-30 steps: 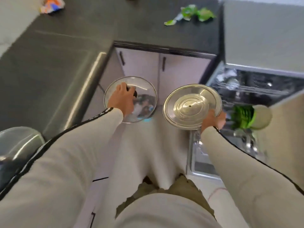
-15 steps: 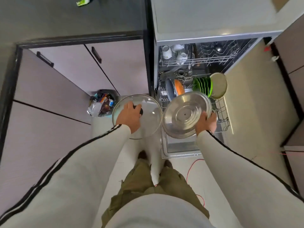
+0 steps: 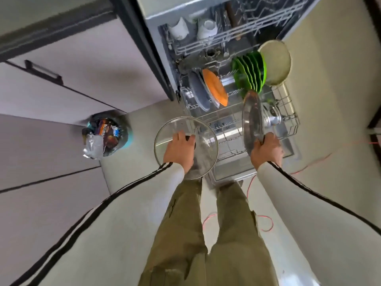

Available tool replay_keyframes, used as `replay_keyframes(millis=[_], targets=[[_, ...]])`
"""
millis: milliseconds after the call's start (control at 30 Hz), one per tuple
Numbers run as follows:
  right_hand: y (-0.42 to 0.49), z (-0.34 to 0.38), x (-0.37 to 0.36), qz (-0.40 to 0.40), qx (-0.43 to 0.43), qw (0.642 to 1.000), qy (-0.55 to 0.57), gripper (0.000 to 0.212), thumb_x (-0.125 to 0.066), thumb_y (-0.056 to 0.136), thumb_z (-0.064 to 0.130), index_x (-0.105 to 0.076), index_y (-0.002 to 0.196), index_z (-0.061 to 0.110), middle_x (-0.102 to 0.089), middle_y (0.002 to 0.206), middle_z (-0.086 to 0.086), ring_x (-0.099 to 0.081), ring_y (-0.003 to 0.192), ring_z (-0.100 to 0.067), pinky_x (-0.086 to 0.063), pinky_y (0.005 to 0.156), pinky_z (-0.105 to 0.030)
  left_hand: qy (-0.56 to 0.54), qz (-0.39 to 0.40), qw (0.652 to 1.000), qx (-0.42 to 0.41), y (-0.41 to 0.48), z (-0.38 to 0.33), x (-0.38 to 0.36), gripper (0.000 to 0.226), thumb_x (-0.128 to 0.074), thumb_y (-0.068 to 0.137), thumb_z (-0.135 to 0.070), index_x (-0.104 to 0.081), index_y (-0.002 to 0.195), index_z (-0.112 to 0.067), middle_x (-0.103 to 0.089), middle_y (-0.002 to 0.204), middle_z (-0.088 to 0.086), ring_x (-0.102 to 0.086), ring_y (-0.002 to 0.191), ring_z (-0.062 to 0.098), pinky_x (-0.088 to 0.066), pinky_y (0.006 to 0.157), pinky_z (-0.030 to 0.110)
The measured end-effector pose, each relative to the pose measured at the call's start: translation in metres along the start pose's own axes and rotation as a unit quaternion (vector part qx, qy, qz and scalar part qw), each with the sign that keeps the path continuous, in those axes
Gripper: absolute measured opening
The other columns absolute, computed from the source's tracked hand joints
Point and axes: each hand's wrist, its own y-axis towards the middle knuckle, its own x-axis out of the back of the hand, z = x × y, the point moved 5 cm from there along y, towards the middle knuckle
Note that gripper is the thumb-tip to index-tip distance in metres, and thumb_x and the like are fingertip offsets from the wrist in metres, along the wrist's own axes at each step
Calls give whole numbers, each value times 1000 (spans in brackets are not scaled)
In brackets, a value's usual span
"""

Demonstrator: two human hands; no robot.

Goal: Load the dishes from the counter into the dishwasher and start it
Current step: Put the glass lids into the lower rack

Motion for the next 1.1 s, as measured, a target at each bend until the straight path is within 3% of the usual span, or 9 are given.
replay_keyframes(millis=[267, 433, 567, 733, 1100], targets=[[71, -16, -53, -1, 97, 994, -47, 17, -54, 97, 14, -53, 110, 3, -55, 111, -16, -61, 93, -40, -48, 79, -44, 32, -14, 998, -42, 79, -45, -50, 73, -75, 82, -18, -35, 142, -24, -33, 145, 19, -42, 130, 38, -51, 98, 42], [105, -38, -87, -12, 99, 995, -23, 11, -54, 95, 12, -56, 103, 6, -56, 106, -14, -62, 85, -40, -52, 73, -45, 27, -46, 997, -58, 119, -69, -72, 68, -68, 83, -10, -36, 142, -20, -34, 141, 19, -41, 126, 37, -50, 98, 43], [127, -55, -103, -39, 101, 994, -12, 7, -57, 92, 9, -58, 96, 3, -57, 99, -15, -60, 73, -36, -39, 65, -34, 19, -44, 997, -58, 135, -85, -87, 69, -68, 80, -7, -38, 141, -18, -35, 140, 20, -41, 125, 39, -48, 100, 46], [142, -66, -89, -93, 115, 988, 38, 7, -61, 88, 5, -56, 86, 1, -57, 93, -17, -43, 63, -22, -39, 62, -33, -6, -30, 999, -33, 144, -96, -97, 74, -74, 75, -8, -39, 139, -17, -36, 139, 19, -42, 125, 37, -49, 99, 45], [138, -74, -63, -168, 182, 964, 94, 11, -64, 89, 7, -58, 82, 2, -56, 90, -13, -44, 58, -19, -43, 55, -28, -19, -1, 1000, -25, 151, -122, -96, 77, -77, 73, -9, -38, 139, -18, -34, 138, 17, -44, 122, 35, -49, 98, 43]])
